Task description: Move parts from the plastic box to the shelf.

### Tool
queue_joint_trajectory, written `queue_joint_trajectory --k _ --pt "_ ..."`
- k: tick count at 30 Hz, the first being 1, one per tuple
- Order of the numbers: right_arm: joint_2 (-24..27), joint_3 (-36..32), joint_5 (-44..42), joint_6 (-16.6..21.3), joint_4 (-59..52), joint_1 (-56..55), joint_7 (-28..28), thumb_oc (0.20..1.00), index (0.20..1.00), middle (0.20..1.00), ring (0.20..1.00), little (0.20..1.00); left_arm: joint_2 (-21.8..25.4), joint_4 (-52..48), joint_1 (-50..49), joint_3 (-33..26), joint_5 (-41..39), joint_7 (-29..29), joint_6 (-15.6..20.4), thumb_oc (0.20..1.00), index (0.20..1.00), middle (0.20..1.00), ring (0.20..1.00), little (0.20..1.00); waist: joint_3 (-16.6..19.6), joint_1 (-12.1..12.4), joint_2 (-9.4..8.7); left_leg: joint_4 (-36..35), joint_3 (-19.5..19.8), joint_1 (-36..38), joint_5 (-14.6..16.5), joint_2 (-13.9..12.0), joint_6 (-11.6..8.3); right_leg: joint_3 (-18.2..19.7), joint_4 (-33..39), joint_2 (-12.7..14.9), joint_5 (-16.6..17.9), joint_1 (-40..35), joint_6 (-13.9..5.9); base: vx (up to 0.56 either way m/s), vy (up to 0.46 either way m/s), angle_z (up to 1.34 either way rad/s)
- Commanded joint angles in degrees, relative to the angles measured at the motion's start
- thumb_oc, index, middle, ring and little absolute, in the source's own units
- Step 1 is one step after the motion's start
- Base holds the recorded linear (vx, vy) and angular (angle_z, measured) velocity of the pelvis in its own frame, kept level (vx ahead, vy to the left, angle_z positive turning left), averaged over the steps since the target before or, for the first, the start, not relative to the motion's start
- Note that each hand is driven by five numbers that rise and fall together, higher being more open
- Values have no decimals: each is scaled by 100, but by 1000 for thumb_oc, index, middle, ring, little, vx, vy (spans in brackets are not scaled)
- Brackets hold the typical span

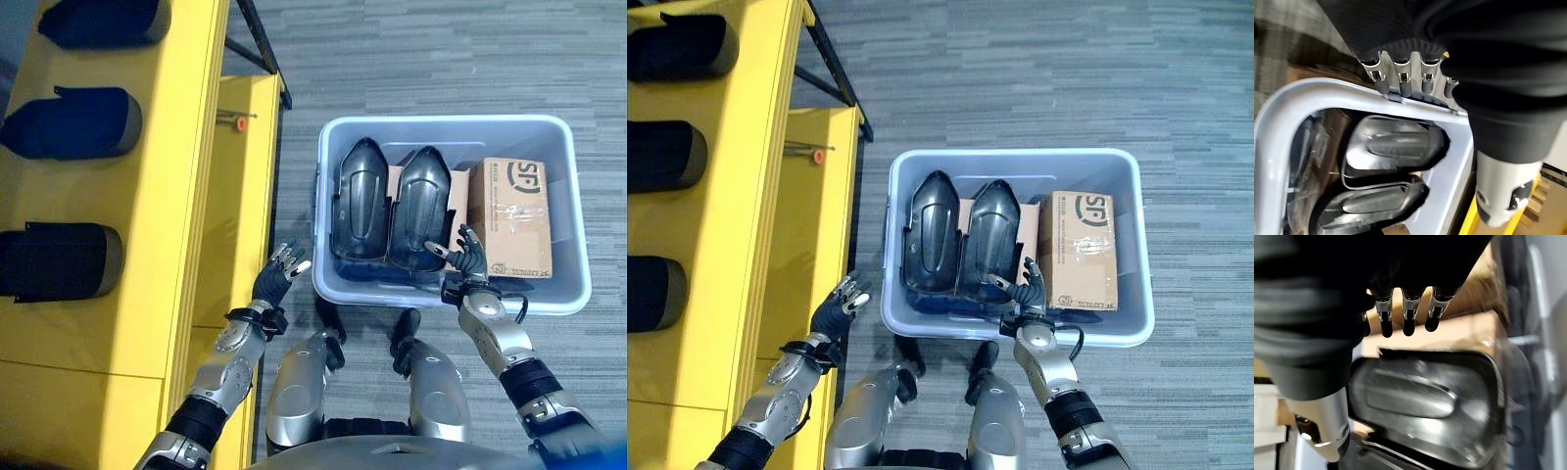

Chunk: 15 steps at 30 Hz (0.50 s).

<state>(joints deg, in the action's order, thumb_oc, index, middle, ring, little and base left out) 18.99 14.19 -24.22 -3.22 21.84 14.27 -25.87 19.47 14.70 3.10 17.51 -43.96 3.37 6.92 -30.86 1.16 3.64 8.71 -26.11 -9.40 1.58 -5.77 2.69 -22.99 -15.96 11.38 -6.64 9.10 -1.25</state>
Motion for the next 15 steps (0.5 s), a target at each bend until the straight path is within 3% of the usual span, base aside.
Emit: queue_joint_trajectory --k 1,15 --pt "42 -102 -167 403 -51 33 -253 1000 1000 1000 1000 1000 60 -579 -239 118 -140 -45 296 1000 1000 1000 1000 1000 107 101 39 232 381 98 196 -210 -267 35 -645 23 -215 276 9 3 6 4" --pt "177 -388 -291 279 787 1274 -955 1000 1000 1000 1000 1000 196 -841 77 480 -218 -316 127 1000 1000 1000 1000 1000 107 421 197 581 725 -1007 203 -40 -182 10 -1545 272 -350 1463 2 -7 3 9"
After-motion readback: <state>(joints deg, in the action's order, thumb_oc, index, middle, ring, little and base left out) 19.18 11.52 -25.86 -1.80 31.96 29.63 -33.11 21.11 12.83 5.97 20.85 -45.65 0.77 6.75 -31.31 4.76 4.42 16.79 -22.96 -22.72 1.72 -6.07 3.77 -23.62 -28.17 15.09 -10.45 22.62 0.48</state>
